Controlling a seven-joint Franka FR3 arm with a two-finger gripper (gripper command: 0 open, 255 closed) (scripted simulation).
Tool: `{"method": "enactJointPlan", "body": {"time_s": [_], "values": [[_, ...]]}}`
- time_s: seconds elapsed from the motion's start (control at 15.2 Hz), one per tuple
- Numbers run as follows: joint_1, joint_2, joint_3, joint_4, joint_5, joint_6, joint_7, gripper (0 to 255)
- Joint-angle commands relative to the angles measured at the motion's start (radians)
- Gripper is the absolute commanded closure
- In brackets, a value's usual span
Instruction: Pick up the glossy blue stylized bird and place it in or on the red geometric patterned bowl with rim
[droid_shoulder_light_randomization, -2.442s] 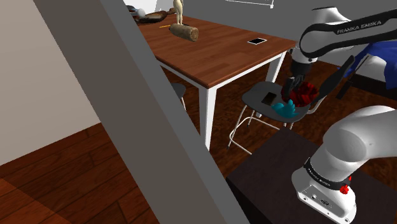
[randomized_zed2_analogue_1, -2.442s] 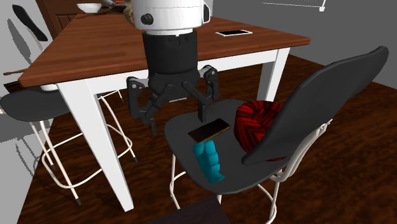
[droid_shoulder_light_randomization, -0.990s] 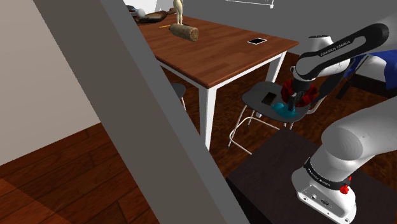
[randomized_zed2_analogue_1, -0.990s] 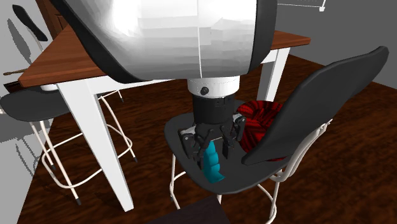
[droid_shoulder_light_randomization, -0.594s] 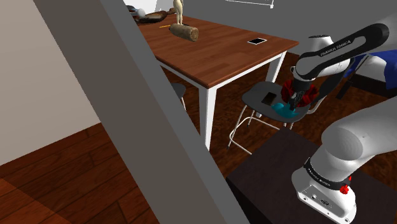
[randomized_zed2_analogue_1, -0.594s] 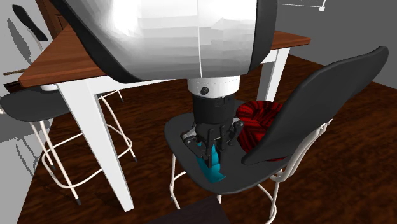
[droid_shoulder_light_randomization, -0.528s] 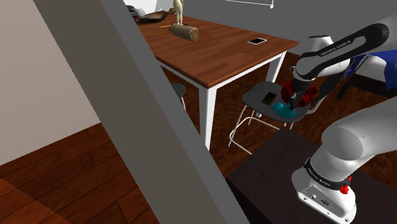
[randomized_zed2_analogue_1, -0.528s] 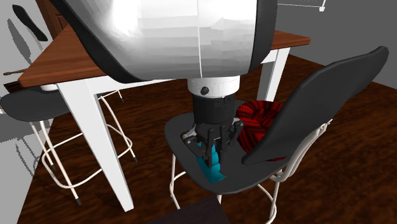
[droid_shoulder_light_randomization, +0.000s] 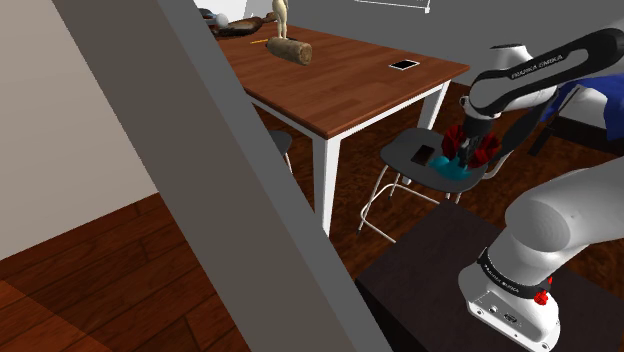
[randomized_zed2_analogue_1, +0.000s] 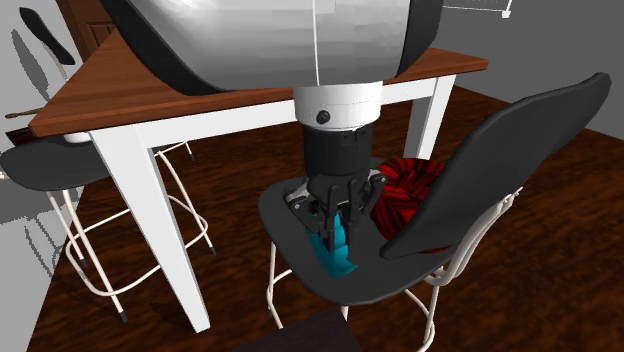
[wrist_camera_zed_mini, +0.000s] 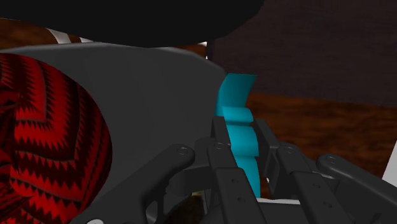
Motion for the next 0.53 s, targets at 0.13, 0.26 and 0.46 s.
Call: {"method": "enactJointPlan", "body": {"time_s": [0.13, 0.26, 0.46], "values": [[-0.001, -0.046, 0.02, 0.028, 0.01, -0.075, 0.0, 255], [-0.001, -0.065, 0.028, 0.044, 0.015, -0.109, -0.002, 255], [0.0, -0.091, 0.041, 0.069, 0.023, -0.16, -0.004, 255]]}}
